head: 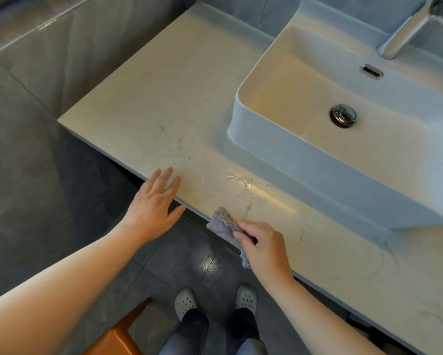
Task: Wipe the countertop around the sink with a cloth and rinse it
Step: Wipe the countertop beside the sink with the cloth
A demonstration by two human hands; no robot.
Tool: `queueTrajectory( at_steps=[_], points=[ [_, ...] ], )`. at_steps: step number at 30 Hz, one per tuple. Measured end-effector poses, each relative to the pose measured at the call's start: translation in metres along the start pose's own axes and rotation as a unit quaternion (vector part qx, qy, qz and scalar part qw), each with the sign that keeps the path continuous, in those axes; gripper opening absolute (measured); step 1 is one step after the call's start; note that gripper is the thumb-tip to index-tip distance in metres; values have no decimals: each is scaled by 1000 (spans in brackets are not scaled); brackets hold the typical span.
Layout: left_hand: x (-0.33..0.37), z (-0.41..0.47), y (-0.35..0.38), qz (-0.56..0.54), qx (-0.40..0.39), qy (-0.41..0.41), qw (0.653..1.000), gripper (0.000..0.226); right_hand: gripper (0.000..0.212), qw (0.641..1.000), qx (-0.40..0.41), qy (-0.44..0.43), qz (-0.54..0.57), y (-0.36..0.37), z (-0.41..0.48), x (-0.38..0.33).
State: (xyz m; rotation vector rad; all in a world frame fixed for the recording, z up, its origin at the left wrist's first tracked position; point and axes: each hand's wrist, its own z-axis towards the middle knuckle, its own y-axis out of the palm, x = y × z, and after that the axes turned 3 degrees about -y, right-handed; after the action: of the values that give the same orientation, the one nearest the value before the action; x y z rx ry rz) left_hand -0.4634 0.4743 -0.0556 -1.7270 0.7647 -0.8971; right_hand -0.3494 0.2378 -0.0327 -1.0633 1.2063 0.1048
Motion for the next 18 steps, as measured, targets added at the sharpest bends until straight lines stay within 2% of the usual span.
queueTrajectory(
  at_steps=[3,8,13,18],
  points=[
    [-6,-4,1,1,-11,9,1000,72,33,998,62,13,28,-14,18,-6],
    [-4,-4,2,1,-23,3,1000,74,28,983,181,34,-18,-36,63,12],
    [-4,-3,3,9,-29,6,1000,77,31,979,174,54,-96,-40,89,37],
    [-2,-4,3,0,-25,0,1000,77,35,975,181,64,-110,-19,97,43]
  ],
)
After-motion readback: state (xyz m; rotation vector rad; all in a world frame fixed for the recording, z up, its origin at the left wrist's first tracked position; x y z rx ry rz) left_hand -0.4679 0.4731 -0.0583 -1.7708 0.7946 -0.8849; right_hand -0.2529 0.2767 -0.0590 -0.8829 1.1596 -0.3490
